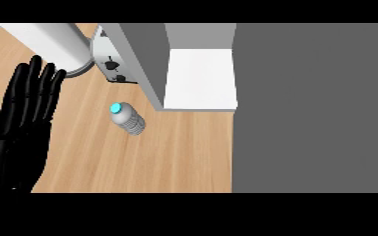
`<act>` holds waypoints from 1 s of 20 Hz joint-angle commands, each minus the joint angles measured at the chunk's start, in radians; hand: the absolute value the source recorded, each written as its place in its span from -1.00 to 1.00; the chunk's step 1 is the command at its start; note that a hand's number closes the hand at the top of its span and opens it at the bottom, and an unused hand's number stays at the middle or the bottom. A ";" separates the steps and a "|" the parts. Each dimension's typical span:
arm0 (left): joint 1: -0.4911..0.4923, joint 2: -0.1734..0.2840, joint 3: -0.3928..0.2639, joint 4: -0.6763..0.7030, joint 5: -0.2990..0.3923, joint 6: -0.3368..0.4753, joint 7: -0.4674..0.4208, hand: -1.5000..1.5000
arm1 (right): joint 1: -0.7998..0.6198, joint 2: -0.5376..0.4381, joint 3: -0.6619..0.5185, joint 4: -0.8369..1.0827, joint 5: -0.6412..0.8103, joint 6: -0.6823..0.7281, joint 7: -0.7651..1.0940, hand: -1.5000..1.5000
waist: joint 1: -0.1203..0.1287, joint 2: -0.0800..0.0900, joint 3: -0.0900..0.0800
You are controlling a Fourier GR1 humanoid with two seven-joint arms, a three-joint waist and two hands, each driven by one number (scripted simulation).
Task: Pick up the bottled water, place it into the cabinet and close the cabinet
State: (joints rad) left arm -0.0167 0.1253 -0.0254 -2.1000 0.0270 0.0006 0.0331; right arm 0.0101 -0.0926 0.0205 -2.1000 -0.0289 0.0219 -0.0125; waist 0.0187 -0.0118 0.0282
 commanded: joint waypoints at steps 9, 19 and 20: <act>-0.020 -0.124 0.027 0.042 -0.220 0.660 0.155 -1.00 | 0.140 -0.016 0.137 -0.119 -0.118 0.139 0.067 -1.00 | -0.036 0.009 -0.028; -0.046 -0.125 -0.397 -0.074 -0.734 0.991 0.554 -1.00 | 0.189 0.000 0.259 -0.355 -0.069 0.073 0.275 -1.00 | -0.022 0.008 -0.027; -0.041 -0.125 -0.410 -0.058 -0.767 1.012 0.557 -1.00 | 0.243 0.015 0.318 -0.414 -0.019 0.055 0.286 -1.00 | -0.025 0.007 -0.027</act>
State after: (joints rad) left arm -0.0395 0.0018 -0.3366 -2.1597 -0.5861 0.9125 0.4680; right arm 0.2157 -0.0992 0.2493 -2.4090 -0.1082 0.1152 0.1975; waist -0.0066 -0.0046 0.0020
